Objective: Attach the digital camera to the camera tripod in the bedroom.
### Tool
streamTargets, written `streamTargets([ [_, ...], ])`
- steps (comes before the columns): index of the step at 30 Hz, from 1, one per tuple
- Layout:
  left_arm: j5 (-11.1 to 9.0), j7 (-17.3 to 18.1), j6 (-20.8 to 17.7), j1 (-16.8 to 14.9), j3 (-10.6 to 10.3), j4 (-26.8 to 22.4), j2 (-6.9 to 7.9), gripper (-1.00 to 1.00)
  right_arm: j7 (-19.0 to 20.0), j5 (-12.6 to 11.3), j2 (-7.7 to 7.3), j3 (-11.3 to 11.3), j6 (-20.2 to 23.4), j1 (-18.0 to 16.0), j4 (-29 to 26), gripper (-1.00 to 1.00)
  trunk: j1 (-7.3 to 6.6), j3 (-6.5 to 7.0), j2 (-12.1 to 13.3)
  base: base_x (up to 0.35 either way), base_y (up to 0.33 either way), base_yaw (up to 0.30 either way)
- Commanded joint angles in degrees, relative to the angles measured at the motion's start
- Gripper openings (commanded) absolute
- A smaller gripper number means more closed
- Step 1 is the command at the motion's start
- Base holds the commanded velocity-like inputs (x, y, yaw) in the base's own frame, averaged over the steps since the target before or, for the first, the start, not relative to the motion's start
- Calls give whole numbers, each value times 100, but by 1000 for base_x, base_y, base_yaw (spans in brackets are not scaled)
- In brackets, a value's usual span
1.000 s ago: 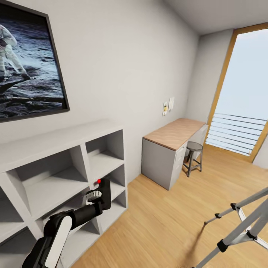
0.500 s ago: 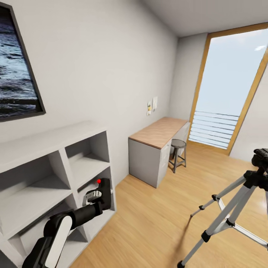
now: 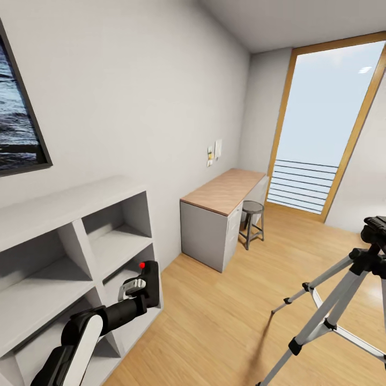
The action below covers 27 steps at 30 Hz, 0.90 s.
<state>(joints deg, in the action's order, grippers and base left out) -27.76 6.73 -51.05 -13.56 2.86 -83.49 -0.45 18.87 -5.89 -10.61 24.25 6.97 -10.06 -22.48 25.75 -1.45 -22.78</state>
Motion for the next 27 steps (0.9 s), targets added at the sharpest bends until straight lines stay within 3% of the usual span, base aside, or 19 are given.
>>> streamTargets([
  [1, 34, 64, -34, -6, 15, -3, -5, -100, 3, -60, -7, 29, 41, -4, -14, 100, 4, -14, -14, 0, 0, 0],
  [17, 34, 64, -34, -6, 15, -3, -5, -100, 3, -60, -7, 29, 41, -4, -14, 100, 4, -14, -14, 0, 0, 0],
  [26, 67, 73, -47, 119, -163, 134, -104, -100, -156, -71, 5, 13, 146, -5, 21, 100, 4, 4, -14, 91, 183, -189],
  [27, 71, 73, -51, 122, -168, 136, -108, -100, -381, -65, 6, 18, 364, -5, 19, 100, 4, 7, -14, 127, 257, -266],
])
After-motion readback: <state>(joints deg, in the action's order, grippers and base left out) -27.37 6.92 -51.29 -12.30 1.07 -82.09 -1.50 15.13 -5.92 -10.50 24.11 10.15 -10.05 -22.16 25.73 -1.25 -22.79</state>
